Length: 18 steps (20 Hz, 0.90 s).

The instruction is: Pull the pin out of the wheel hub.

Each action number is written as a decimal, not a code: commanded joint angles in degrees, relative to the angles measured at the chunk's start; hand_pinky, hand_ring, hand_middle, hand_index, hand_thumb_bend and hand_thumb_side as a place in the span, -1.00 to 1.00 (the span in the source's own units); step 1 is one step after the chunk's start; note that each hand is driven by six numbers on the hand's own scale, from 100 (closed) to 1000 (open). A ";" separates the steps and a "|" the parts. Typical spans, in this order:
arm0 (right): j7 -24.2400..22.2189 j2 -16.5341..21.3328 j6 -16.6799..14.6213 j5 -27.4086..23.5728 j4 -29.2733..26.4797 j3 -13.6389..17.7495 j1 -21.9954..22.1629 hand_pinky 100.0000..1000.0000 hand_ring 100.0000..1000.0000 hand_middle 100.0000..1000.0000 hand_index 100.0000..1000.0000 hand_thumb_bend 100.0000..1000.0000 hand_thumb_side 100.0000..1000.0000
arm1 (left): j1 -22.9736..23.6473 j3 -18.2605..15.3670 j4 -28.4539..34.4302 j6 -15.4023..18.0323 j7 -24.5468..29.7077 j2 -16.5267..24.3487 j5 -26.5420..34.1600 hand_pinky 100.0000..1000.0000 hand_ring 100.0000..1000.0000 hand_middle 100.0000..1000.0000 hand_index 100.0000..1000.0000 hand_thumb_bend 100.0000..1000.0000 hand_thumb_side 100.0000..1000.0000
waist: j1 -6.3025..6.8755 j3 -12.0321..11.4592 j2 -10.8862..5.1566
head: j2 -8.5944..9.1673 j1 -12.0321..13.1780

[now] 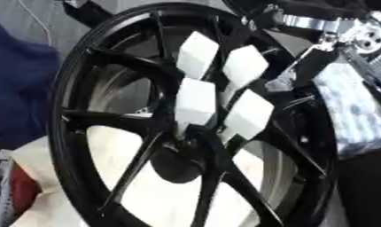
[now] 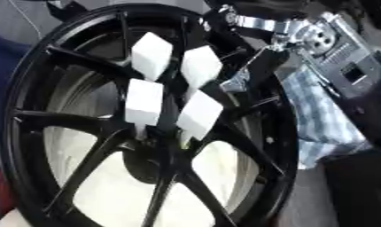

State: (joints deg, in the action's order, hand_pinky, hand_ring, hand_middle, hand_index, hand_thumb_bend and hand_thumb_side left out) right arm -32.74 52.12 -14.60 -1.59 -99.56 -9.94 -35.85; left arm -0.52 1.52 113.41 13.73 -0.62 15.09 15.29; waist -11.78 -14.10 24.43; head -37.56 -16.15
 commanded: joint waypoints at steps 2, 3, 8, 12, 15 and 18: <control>0.34 1.10 1.31 -1.31 -0.45 0.46 -0.76 0.56 0.43 0.18 0.20 -0.43 -0.78 | -0.18 0.00 1.19 -0.41 -0.19 -0.05 -0.12 0.66 0.18 0.20 0.44 -1.00 0.57 | 0.38 0.22 -0.99 | 0.74 0.30; 0.35 1.08 1.65 -1.50 -0.47 0.42 -0.76 0.55 0.42 0.18 0.19 -0.45 -0.79 | -0.20 0.01 1.19 -0.47 -0.22 -0.06 -0.10 0.66 0.18 0.20 0.44 -1.00 0.57 | 0.37 0.21 -1.01 | 0.73 0.30; -0.01 0.99 2.74 -2.48 -0.73 0.13 -0.70 0.55 0.40 0.14 0.16 -0.53 -0.83 | -0.21 0.01 1.19 -0.57 -0.24 -0.12 -0.09 0.66 0.18 0.20 0.44 -1.00 0.57 | 0.38 0.16 -1.08 | 0.69 0.30; -0.09 0.92 3.98 -4.96 -1.51 -0.18 -0.70 0.52 0.34 0.02 0.00 -0.66 -0.92 | -0.12 -0.01 1.19 -0.79 -0.33 -0.21 -0.10 0.66 0.18 0.20 0.44 -1.00 0.57 | 0.40 0.24 -1.25 | 0.62 0.35; -0.36 1.07 5.64 -7.55 -2.28 -0.23 -0.64 0.51 0.31 -0.03 -0.07 -0.67 -0.96 | 0.01 -0.06 1.19 -0.92 -0.45 -0.24 -0.05 0.66 0.18 0.20 0.44 -1.00 0.57 | 0.45 0.34 -1.45 | 0.51 0.42; -0.53 1.31 7.93 -10.67 -2.90 0.02 -0.71 0.51 0.30 -0.06 -0.10 -0.67 -0.98 | 0.13 -0.12 1.19 -0.97 -0.55 -0.21 0.13 0.66 0.18 0.20 0.44 -1.00 0.57 | 0.51 0.46 -1.67 | 0.39 0.48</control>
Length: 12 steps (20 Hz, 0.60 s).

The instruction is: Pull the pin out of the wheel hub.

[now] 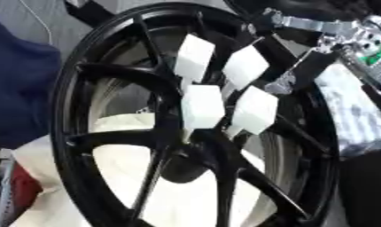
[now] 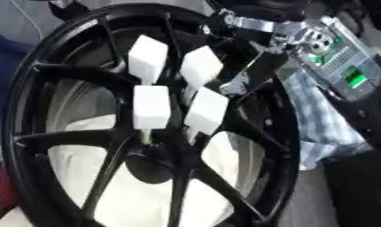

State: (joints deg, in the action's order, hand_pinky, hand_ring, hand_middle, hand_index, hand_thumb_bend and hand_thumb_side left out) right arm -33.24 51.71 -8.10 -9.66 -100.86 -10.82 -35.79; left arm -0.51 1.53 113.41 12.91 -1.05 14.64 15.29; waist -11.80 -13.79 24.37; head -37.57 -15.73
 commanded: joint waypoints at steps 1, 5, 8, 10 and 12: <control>-0.10 1.79 1.90 -3.10 -1.82 1.00 -0.78 0.51 0.30 -0.06 -0.10 -0.67 -0.98 | 0.13 -0.13 1.19 -0.16 -0.13 0.25 0.17 0.66 0.18 0.20 0.44 -1.00 0.57 | 0.54 0.16 -1.63 | 0.38 0.06; -0.44 2.78 6.11 -9.91 -2.79 2.81 -0.82 0.49 0.24 -0.13 -0.22 -0.67 -0.99 | 0.61 -0.36 1.19 -0.31 -0.43 0.30 0.46 0.67 0.18 0.20 0.44 -1.00 0.57 | 0.82 0.87 -2.29 | -0.06 0.32; -0.13 3.89 9.32 -16.67 -3.83 5.51 -0.92 0.50 0.24 -0.14 -0.24 -0.70 -1.00 | 0.95 -0.52 1.19 -0.31 -0.61 0.29 0.62 0.67 0.18 0.20 0.44 -1.00 0.57 | 1.10 1.46 -2.66 | -0.23 0.60; 0.61 4.92 10.81 -21.27 -4.13 7.67 -0.76 0.50 0.24 -0.14 -0.24 -0.71 -1.00 | 1.19 -0.62 1.19 -0.24 -0.70 0.25 0.74 0.67 0.18 0.20 0.44 -1.00 0.57 | 1.38 1.91 -2.89 | -0.37 0.86; 1.59 6.32 11.77 -25.26 -4.17 9.80 -0.05 0.50 0.24 -0.14 -0.25 -0.72 -1.00 | 1.46 -0.79 1.19 -0.12 -0.85 0.18 0.85 0.67 0.18 0.20 0.44 -1.00 0.56 | 1.71 2.46 -3.11 | -0.40 1.21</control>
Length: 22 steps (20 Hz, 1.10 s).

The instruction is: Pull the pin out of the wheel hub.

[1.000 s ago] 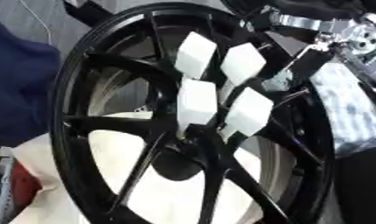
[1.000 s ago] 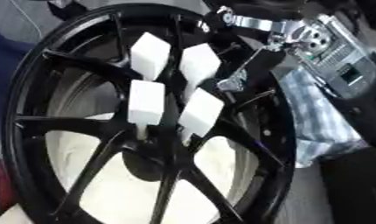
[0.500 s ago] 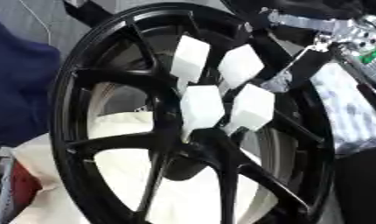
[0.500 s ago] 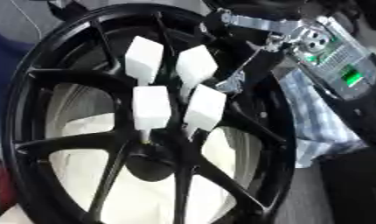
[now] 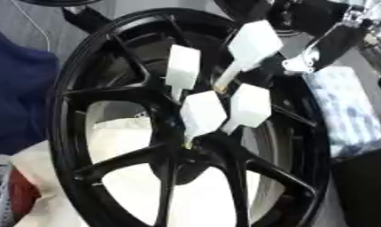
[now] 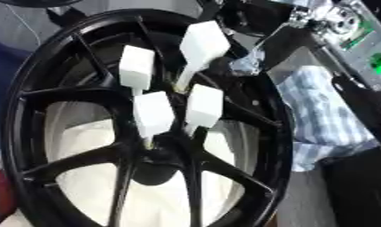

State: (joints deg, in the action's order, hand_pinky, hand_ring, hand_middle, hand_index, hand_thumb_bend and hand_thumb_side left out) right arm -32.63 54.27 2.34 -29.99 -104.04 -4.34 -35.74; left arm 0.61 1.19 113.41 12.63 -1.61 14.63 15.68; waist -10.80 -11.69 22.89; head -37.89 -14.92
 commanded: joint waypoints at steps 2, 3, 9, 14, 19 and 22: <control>2.04 5.30 1.82 -8.23 -0.90 5.25 1.01 0.50 0.23 -0.14 -0.25 -0.74 -1.00 | 0.56 -0.59 1.19 0.28 -0.42 0.12 0.57 0.67 0.18 0.20 0.44 -1.00 0.56 | 1.02 0.90 -1.79 | -0.16 0.75; 3.03 6.55 1.59 -10.11 -0.62 6.82 2.26 0.50 0.23 -0.14 -0.25 -0.74 -1.00 | 0.74 -0.71 1.19 0.39 -0.51 0.05 0.59 0.67 0.18 0.20 0.44 -1.00 0.56 | 1.27 1.40 -1.90 | -0.26 1.08; 8.27 11.55 -1.92 -16.52 -0.20 13.92 10.12 0.50 0.24 -0.13 -0.24 -0.76 -1.00 | 1.24 -1.27 1.19 1.01 -1.01 -0.34 0.68 0.67 0.18 0.20 0.44 -1.00 0.55 | 2.21 3.12 -2.03 | -0.21 2.13; 11.17 13.55 -3.24 -14.42 3.72 18.29 14.66 0.50 0.27 -0.06 -0.14 -0.76 -1.00 | 2.27 -2.52 1.19 2.12 -1.99 -1.54 0.79 0.67 0.18 0.20 0.44 -1.00 0.54 | 4.52 6.81 -2.33 | 0.16 4.79; 15.63 11.41 -7.43 -9.99 10.91 25.53 21.89 0.51 0.31 -0.01 -0.08 -0.72 -1.00 | 2.59 -3.17 1.19 3.08 -2.64 -2.38 0.82 0.66 0.18 0.20 0.44 -1.00 0.52 | 6.39 9.66 -2.18 | 0.87 6.58; 18.36 8.22 -9.53 -7.25 13.85 29.74 26.33 0.54 0.36 0.06 0.00 -0.69 -1.00 | 2.61 -3.40 1.19 3.21 -2.90 -2.79 0.82 0.66 0.18 0.21 0.44 -1.00 0.53 | 7.04 10.74 -2.00 | 1.28 7.44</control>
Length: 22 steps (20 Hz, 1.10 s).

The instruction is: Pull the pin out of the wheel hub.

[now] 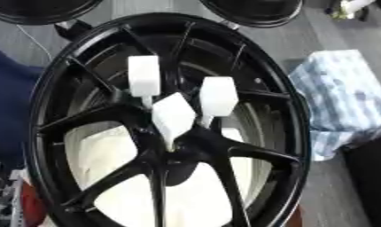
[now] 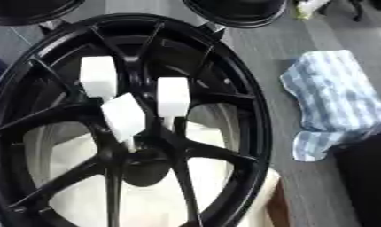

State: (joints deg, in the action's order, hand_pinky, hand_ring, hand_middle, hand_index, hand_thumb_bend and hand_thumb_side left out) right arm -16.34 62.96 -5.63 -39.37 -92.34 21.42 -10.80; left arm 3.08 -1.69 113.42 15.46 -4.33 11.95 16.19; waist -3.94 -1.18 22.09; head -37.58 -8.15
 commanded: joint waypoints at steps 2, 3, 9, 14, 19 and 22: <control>3.91 -2.99 -2.22 3.96 3.27 5.74 4.36 0.57 0.42 0.14 0.08 -0.69 -0.99 | 0.10 -0.65 1.17 0.44 -0.36 -0.24 0.38 0.66 0.19 0.21 0.44 -1.00 0.52 | 0.52 0.86 -1.21 | 1.18 1.24; 4.80 -4.21 -2.62 4.85 3.90 6.41 5.82 0.57 0.42 0.14 0.08 -0.69 -0.99 | 0.10 -0.65 1.17 0.46 -0.40 -0.21 0.44 0.66 0.19 0.21 0.44 -1.00 0.52 | 0.58 0.93 -1.26 | 1.19 1.29; 9.21 -10.62 -4.03 9.92 4.89 8.44 14.06 0.71 0.63 0.61 0.41 -0.42 -0.66 | -0.03 -0.37 1.17 0.29 -0.20 -0.20 1.09 0.66 0.19 0.21 0.44 -1.00 0.52 | 1.03 0.81 -1.55 | 1.41 1.51; 10.67 -14.68 -4.32 14.52 1.50 10.48 19.73 0.79 0.74 0.78 0.54 -0.36 -0.32 | -0.05 -0.06 1.17 0.09 0.23 -0.11 1.63 0.66 0.19 0.21 0.44 -1.00 0.52 | 1.17 0.20 -1.81 | 1.36 1.10; 14.20 -18.06 -5.76 16.86 -4.05 11.06 18.29 0.77 0.63 0.59 0.35 -0.55 -0.27 | -0.03 0.07 1.17 0.17 0.54 -0.04 2.10 0.66 0.19 0.21 0.44 -1.00 0.52 | 1.44 0.27 -2.07 | 1.25 0.92; 16.78 -18.19 -6.69 15.09 -8.18 9.17 17.52 0.72 0.53 0.47 0.25 -0.56 -0.44 | -0.13 0.17 1.17 0.16 0.72 0.03 2.31 0.66 0.19 0.21 0.44 -1.00 0.52 | 1.49 0.15 -2.06 | 1.31 0.75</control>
State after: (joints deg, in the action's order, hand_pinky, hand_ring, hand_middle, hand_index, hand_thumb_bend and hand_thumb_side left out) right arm -0.64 43.40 -11.89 -23.83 -98.21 30.47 6.95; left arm 3.03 -1.62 113.43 15.48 -3.89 11.57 18.23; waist -2.42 -1.09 21.39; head -37.07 -7.20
